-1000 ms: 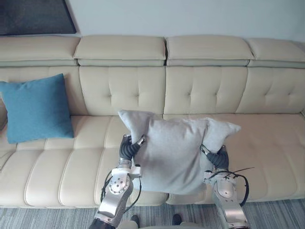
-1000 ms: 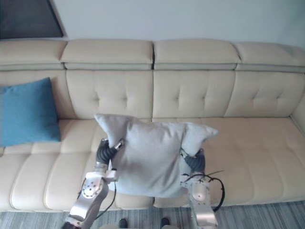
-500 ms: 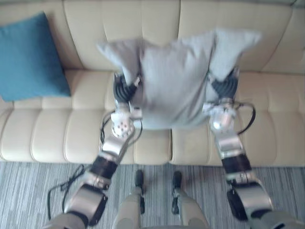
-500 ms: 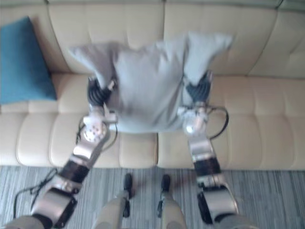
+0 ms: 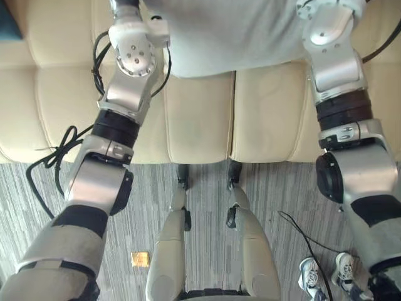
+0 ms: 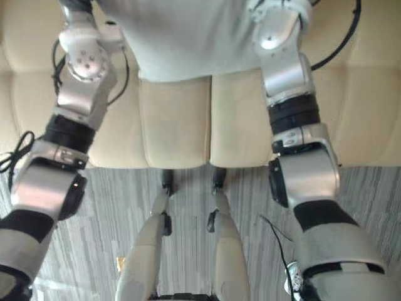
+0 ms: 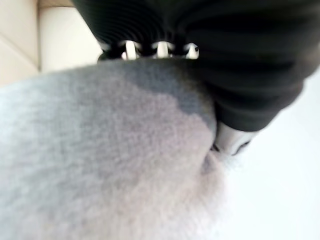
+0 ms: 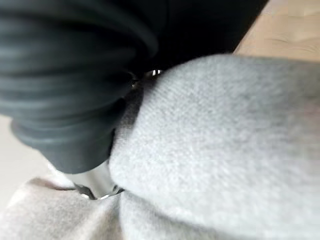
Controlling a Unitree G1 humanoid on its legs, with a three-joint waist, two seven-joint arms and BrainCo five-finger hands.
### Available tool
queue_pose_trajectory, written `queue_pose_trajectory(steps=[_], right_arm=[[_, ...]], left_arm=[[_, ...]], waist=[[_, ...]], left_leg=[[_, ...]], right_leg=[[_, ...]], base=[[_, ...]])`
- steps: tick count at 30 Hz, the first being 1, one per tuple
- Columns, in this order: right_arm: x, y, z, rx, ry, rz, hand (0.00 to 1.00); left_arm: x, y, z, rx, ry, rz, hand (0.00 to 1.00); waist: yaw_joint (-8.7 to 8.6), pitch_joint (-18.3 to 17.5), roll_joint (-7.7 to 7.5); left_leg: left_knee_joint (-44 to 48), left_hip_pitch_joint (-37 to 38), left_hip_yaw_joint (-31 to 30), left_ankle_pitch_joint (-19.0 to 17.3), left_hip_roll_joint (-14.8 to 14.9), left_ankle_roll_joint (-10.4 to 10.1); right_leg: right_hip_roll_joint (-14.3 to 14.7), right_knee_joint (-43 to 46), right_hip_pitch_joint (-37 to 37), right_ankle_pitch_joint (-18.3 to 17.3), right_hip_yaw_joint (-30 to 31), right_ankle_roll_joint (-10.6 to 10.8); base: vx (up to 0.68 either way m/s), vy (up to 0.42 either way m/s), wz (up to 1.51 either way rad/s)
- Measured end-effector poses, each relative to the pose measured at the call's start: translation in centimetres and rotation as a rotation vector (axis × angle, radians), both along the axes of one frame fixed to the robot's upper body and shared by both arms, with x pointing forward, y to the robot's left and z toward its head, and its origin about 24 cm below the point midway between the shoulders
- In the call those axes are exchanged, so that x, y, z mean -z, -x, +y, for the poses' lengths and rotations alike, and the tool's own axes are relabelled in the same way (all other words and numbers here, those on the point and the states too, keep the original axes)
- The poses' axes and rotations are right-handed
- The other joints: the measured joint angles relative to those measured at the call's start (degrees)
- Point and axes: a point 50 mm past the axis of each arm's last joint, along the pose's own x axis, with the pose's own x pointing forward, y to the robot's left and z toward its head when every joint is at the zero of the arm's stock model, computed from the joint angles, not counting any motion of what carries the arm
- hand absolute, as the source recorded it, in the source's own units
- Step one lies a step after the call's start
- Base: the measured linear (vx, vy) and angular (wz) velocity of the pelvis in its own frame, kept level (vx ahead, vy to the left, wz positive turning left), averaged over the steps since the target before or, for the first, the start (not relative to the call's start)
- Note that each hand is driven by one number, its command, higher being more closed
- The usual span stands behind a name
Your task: Pick up cushions and gather them together orderly.
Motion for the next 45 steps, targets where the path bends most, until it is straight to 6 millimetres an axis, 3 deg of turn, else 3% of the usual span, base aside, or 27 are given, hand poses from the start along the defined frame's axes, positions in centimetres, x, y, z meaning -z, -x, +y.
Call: queue_pose_trajectory(steps=[6, 10, 14, 18, 19, 20, 22, 23, 24, 26, 29, 30, 33, 34, 37, 38, 40, 45], right_arm=[[0.5, 0.1, -1.0, -0.030, -0.134, -0.019, 0.00], [2.4, 0.2, -2.1, -0.068, -0.204, -0.017, 0.00], [4.3, 1.8, -5.7, -0.064, -0.317, -0.080, 0.00], [8.4, 3.8, -11.2, 0.018, -0.394, -0.070, 0.00], [9.9, 4.7, -12.7, 0.048, -0.417, -0.059, 0.00], [10.6, 5.0, -13.3, 0.060, -0.424, -0.051, 0.00], [13.9, 6.4, -14.9, 0.091, -0.417, 0.015, 0.00], [14.5, 6.6, -15.0, 0.094, -0.414, 0.032, 0.00], [17.8, 7.5, -15.3, 0.086, -0.414, 0.112, 0.00], [20.2, 7.8, -15.3, 0.086, -0.424, 0.180, 0.00], [28.6, 9.7, -14.6, 0.039, -0.511, 0.444, 0.00], [29.8, 10.2, -14.4, 0.033, -0.526, 0.481, 0.00], [37.0, 14.1, -12.9, -0.006, -0.608, 0.734, 0.00], [37.9, 14.7, -12.7, -0.012, -0.619, 0.769, 0.00], [43.5, 17.8, -10.4, -0.078, -0.695, 1.009, 0.00], [44.4, 18.3, -9.9, -0.088, -0.716, 1.047, 0.00], [48.1, 20.2, -7.7, -0.146, -0.806, 1.210, 0.00], [52.3, 23.4, -5.5, -0.180, -0.924, 1.421, 0.00]], left_arm=[[-1.2, 0.3, -0.4, 0.010, -0.015, -0.030, 0.00], [-1.2, 0.2, -0.1, 0.005, -0.029, -0.021, 0.00], [-1.7, 1.2, 2.6, -0.006, 0.060, -0.075, 0.00], [1.0, 2.1, 6.3, -0.015, 0.210, -0.080, 0.00], [2.6, 2.3, 7.5, -0.027, 0.250, -0.062, 0.00], [3.4, 2.4, 8.0, -0.039, 0.261, -0.053, 0.00], [7.4, 3.1, 9.7, -0.066, 0.319, 0.004, 0.00], [8.3, 3.2, 9.9, -0.071, 0.330, 0.020, 0.00], [12.3, 3.9, 10.5, -0.087, 0.379, 0.092, 0.00], [14.9, 4.2, 10.5, -0.096, 0.399, 0.156, 0.00], [23.6, 6.0, 9.7, -0.068, 0.454, 0.408, 0.00], [24.9, 6.4, 9.5, -0.065, 0.459, 0.448, 0.00], [33.0, 10.6, 8.6, -0.025, 0.451, 0.741, 0.00], [34.1, 11.3, 8.5, -0.021, 0.453, 0.786, 0.00], [41.5, 16.0, 7.9, -0.014, 0.446, 1.118, 0.00], [42.6, 16.8, 7.8, -0.014, 0.452, 1.175, 0.00], [47.0, 20.8, 6.8, -0.003, 0.464, 1.418, 0.00], [50.6, 25.4, 5.9, -0.021, 0.498, 1.657, 0.00]], waist=[[0.50, 0.0, 0.00], [1.00, 0.0, 0.00], [1.80, 0.0, -0.01], [1.88, -0.2, -0.03], [1.82, -0.3, -0.05], [1.81, -0.3, -0.05], [1.82, -0.3, -0.14], [1.87, -0.4, -0.16], [2.20, -1.5, -0.19], [2.28, -3.2, -0.58], [2.66, -4.9, -0.64], [2.69, -5.5, -0.64], [2.77, -11.0, -0.69], [2.80, -11.8, -0.64], [2.82, -17.1, -0.93], [2.81, -18.1, -1.05], [2.84, -21.0, -1.08], [2.86, -23.7, -1.17]], left_leg=[[0.0, -0.4, 1.7, 0.0, 0.2, 0.0], [0.1, 0.7, 2.5, 0.0, 0.9, 0.0], [0.1, 3.6, 4.0, 0.0, 1.0, 0.0], [0.1, 7.1, 4.4, -0.1, 0.9, -0.1], [0.1, 8.3, 4.4, -0.4, 0.9, -0.5], [0.1, 8.7, 4.4, -0.4, 0.9, -0.6], [0.0, 11.2, 4.4, -1.0, 1.1, -1.3], [-0.1, 11.7, 4.4, -1.4, 1.1, -1.7], [-0.3, 13.5, 4.5, -2.5, 1.5, -1.2], [-0.5, 13.6, 4.5, -2.9, 1.6, -0.8], [-1.0, 18.3, 4.5, -3.4, 1.9, -0.9], [-1.0, 18.7, 4.5, -3.5, 1.9, -0.9], [-1.3, 22.2, 4.5, -4.3, 2.0, -0.5], [-1.3, 22.9, 4.5, -4.5, 2.0, -0.5], [-1.9, 27.6, 5.0, -5.7, 2.3, -0.8], [-1.9, 28.2, 5.1, -6.0, 2.3, -0.8], [-2.2, 30.9, 5.5, -6.8, 2.4, -1.0], [-4.2, 34.6, 5.5, -6.8, 2.2, -1.0]], right_leg=[[0.0, 0.1, -1.0, 0.0, 0.9, 0.0], [0.6, 2.1, -1.0, -0.1, 1.0, 0.0], [0.4, 4.6, 0.3, -0.4, 1.7, 0.0], [0.1, 6.8, 3.1, -2.0, 1.2, -0.2], [0.0, 7.4, 4.2, -3.1, 0.7, -0.3], [-0.1, 7.7, 4.6, -3.5, 0.5, -0.4], [0.0, 8.0, 7.5, -5.5, -0.1, -0.3], [0.0, 8.0, 8.1, -6.0, -0.1, -0.3], [0.2, 8.2, 10.0, -7.6, -0.7, -0.3], [0.3, 8.2, 10.1, -7.9, -1.2, -0.5], [0.4, 8.9, 14.7, -9.2, -1.9, -0.5], [0.4, 9.0, 15.1, -9.5, -1.9, -0.5], [0.5, 8.4, 18.6, -10.5, -2.0, -0.2], [0.6, 8.0, 19.6, -10.5, -2.0, -0.2], [1.1, 5.7, 24.8, -10.8, -2.0, 0.1], [1.1, 5.5, 25.4, -10.9, -2.0, 0.2], [1.2, 4.0, 28.5, -11.2, -2.0, 0.6], [1.3, 1.9, 32.2, -11.4, -2.2, 1.1]], base=[[0.09, 0.027, -0.08], [0.05, 0.004, -0.05], [0.04, -0.010, -0.11], [0.05, -0.027, 0.06], [0.05, -0.042, 0.17], [0.03, -0.045, 0.22], [0.01, -0.054, 0.20], [0.00, -0.066, 0.20], [-0.01, -0.052, 0.14], [-0.01, -0.039, 0.09], [0.03, -0.039, 0.10], [0.03, -0.024, 0.02], [0.09, -0.011, 0.00], [0.11, -0.001, -0.05], [0.09, 0.003, -0.07], [0.10, 0.002, -0.05], [0.08, 0.012, -0.05], [0.05, 0.014, 0.00]])
